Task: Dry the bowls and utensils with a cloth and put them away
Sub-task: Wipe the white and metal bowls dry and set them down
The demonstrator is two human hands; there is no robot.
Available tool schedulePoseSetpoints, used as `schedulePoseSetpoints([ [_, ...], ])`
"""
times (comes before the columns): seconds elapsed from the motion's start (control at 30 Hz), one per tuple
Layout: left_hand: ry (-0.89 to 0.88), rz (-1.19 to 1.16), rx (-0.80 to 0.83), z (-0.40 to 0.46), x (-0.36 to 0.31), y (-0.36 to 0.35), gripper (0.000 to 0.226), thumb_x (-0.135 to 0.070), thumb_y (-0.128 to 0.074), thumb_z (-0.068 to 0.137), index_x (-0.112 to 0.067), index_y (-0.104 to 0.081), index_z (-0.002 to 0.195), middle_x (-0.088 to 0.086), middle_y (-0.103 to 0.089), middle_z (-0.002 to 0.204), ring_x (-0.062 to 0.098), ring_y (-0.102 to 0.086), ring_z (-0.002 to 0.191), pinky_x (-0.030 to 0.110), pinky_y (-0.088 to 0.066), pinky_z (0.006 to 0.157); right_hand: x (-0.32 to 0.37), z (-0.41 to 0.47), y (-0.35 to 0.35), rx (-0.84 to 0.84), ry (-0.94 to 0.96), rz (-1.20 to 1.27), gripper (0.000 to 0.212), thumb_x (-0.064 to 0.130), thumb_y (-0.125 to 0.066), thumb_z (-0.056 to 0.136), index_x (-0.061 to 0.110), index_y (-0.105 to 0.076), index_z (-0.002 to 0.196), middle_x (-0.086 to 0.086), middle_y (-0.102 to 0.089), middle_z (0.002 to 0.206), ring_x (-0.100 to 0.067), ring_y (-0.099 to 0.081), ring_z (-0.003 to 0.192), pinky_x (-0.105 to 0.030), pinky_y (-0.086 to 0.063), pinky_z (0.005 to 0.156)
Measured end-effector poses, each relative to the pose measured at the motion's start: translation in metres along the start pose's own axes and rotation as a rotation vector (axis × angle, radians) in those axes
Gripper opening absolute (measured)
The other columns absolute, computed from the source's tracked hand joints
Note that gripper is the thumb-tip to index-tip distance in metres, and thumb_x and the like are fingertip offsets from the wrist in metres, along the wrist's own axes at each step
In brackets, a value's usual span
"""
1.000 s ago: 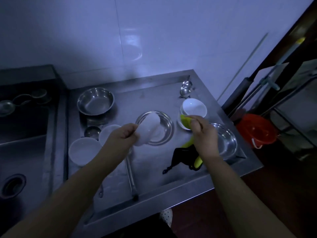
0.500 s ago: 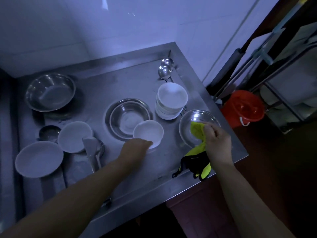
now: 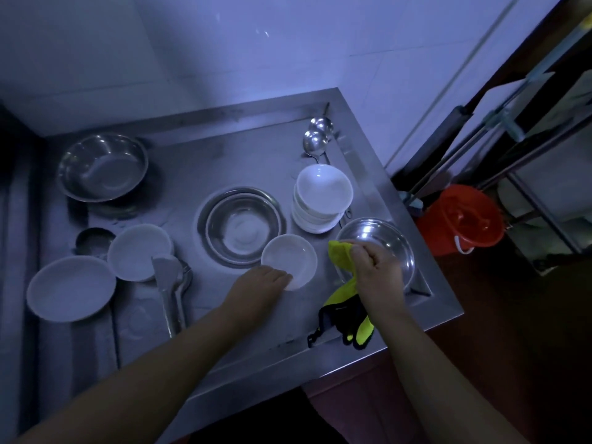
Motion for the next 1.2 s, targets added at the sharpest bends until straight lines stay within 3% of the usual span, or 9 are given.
schedulePoseSetpoints([
  [0.07,0.147,-0.114,-0.083,-0.017,0.007,0.013,0.037,-0.021,-0.047,0.074,-0.010,-0.072,0.098,0.007,-0.073,0.092,0.024,-0.070,0.077,0.031,-0.058,0.064,0.009,-0.001,-0.014,0.055,0.012,0.016,0.029,0.004,-0.053,0.090,0.024,-0.073,0.085,0.013,-0.072,0.077,-0.001,-0.064,0.076,-0.010,-0.049,0.067],
  [0.2,0.779,-0.375,-0.394,-0.074,0.036,0.044,0.030,-0.016,-0.055,0.089,-0.011,-0.064,0.117,0.009,-0.067,0.114,0.028,-0.061,0.104,0.039,-0.048,0.089,0.036,-0.011,-0.052,0.183,0.053,0.035,0.032,0.005,-0.053,0.091,0.028,-0.073,0.081,0.011,-0.073,0.078,-0.002,-0.065,0.078,-0.010,-0.048,0.068],
  [0.33,1.230,-0.451,-0.676,-0.146,0.076,0.075,0.029,-0.008,-0.057,0.088,-0.002,-0.058,0.117,0.013,-0.059,0.109,0.031,-0.056,0.100,0.041,-0.046,0.080,0.062,-0.028,-0.099,0.306,0.107,0.034,0.026,0.012,-0.053,0.090,0.027,-0.074,0.085,0.011,-0.074,0.084,-0.004,-0.068,0.085,-0.016,-0.052,0.072],
  [0.5,1.689,-0.531,-0.611,-0.211,0.123,0.082,0.061,-0.011,-0.063,0.085,0.008,-0.036,0.136,0.032,-0.036,0.137,0.047,-0.040,0.120,0.053,-0.037,0.097,0.081,-0.055,-0.152,0.322,0.182,-0.032,0.036,0.008,-0.054,0.089,0.038,-0.070,0.077,0.023,-0.070,0.078,0.004,-0.062,0.077,-0.009,-0.046,0.068],
  [0.67,1.624,-0.832,-0.484,-0.231,0.163,0.083,0.044,-0.008,-0.059,0.084,0.014,-0.048,0.119,0.028,-0.056,0.116,0.041,-0.055,0.100,0.038,-0.043,0.070,0.090,-0.084,-0.191,0.314,0.176,-0.054,0.031,0.005,-0.052,0.090,0.026,-0.073,0.085,0.020,-0.071,0.083,0.006,-0.062,0.078,-0.005,-0.043,0.067],
  [0.8,1.587,-1.130,-0.462,-0.239,0.176,0.090,0.067,-0.014,-0.059,0.057,0.012,-0.050,0.118,0.025,-0.056,0.110,0.039,-0.057,0.094,0.043,-0.053,0.074,0.092,-0.108,-0.213,0.285,0.136,-0.033,0.031,0.004,-0.051,0.091,0.025,-0.073,0.083,0.018,-0.072,0.078,0.004,-0.064,0.074,-0.007,-0.046,0.064],
  [0.97,1.447,-1.194,-0.369,-0.256,0.180,0.108,0.037,0.002,-0.062,0.071,0.010,-0.057,0.106,0.023,-0.061,0.092,0.035,-0.060,0.075,0.039,-0.053,0.060,0.097,-0.132,-0.232,0.232,0.170,-0.039,0.024,0.016,-0.054,0.087,0.031,-0.073,0.081,0.015,-0.073,0.080,0.000,-0.066,0.077,-0.014,-0.050,0.067],
  [1.1,1.121,-0.856,-0.246,-0.267,0.173,0.139,0.044,-0.013,-0.077,0.061,-0.009,-0.057,0.101,0.007,-0.056,0.102,0.022,-0.060,0.087,0.041,-0.056,0.076,0.103,-0.147,-0.243,0.202,0.183,-0.022,0.035,0.005,-0.054,0.090,0.033,-0.071,0.077,0.016,-0.072,0.077,0.001,-0.065,0.074,-0.013,-0.050,0.066],
  [1.2,0.823,-0.512,-0.250,-0.276,0.163,0.163,0.046,-0.023,-0.079,0.064,-0.020,-0.053,0.102,-0.004,-0.050,0.105,0.012,-0.053,0.092,0.027,-0.049,0.075,0.106,-0.159,-0.249,0.170,0.205,-0.033,0.037,0.005,-0.055,0.089,0.036,-0.071,0.077,0.015,-0.071,0.077,-0.003,-0.065,0.076,-0.019,-0.051,0.068],
])
Point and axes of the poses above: each hand's wrist, its own z-axis towards the middle knuckle, its own y-axis out of the back of the hand, x = y × z, the point moved 1 cm from there along z, towards the middle knuckle
